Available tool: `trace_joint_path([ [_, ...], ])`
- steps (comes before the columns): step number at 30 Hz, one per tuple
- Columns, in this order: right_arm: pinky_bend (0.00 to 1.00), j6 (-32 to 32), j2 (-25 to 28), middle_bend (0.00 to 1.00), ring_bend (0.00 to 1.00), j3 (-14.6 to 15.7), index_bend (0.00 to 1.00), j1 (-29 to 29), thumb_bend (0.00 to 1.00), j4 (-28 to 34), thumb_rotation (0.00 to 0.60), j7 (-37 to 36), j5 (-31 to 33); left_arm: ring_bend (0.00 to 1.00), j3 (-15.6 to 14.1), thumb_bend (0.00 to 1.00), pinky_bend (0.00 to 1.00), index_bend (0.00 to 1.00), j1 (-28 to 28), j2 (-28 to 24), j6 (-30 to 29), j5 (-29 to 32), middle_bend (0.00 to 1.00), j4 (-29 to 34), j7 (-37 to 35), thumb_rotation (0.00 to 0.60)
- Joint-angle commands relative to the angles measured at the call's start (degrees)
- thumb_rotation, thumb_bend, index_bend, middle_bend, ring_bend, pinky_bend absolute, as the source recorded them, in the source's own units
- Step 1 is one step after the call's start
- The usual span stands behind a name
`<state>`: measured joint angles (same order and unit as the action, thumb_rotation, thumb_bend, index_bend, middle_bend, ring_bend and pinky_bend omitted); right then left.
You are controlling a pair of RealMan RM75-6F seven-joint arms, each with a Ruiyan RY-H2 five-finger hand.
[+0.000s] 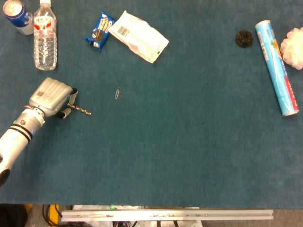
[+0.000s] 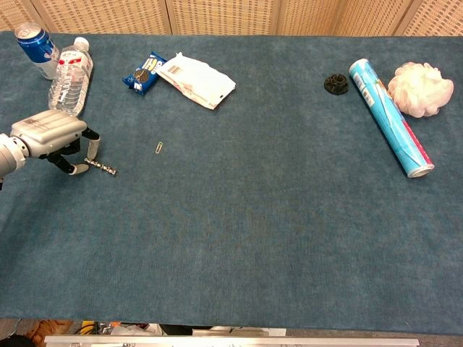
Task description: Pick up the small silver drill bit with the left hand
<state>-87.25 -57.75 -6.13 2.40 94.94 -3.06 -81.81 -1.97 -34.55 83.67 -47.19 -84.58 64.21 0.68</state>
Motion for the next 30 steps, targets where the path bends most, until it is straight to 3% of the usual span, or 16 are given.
trace_joint_path([
  [1,0.41,-0.2,0.1,0.44,0.35,0.0,0.36,-0.2,0.23,-0.1,0.600,-0.1,0.0,1.00,0.0,0.28,1.00,0.51,-0.1,0.1,0.3,0.4,1.00,0.0,0.2,0.600],
  [30,0.41,-1.5,0.8,0.44,0.35,0.0,0.36,-1.5,0.23,0.1,0.600,-0.9,-0.7,1.00,1.1,0.28,1.00,0.59,0.2,-1.8,-2.3,2.0,1.00,3.5,-0.3,0.600],
])
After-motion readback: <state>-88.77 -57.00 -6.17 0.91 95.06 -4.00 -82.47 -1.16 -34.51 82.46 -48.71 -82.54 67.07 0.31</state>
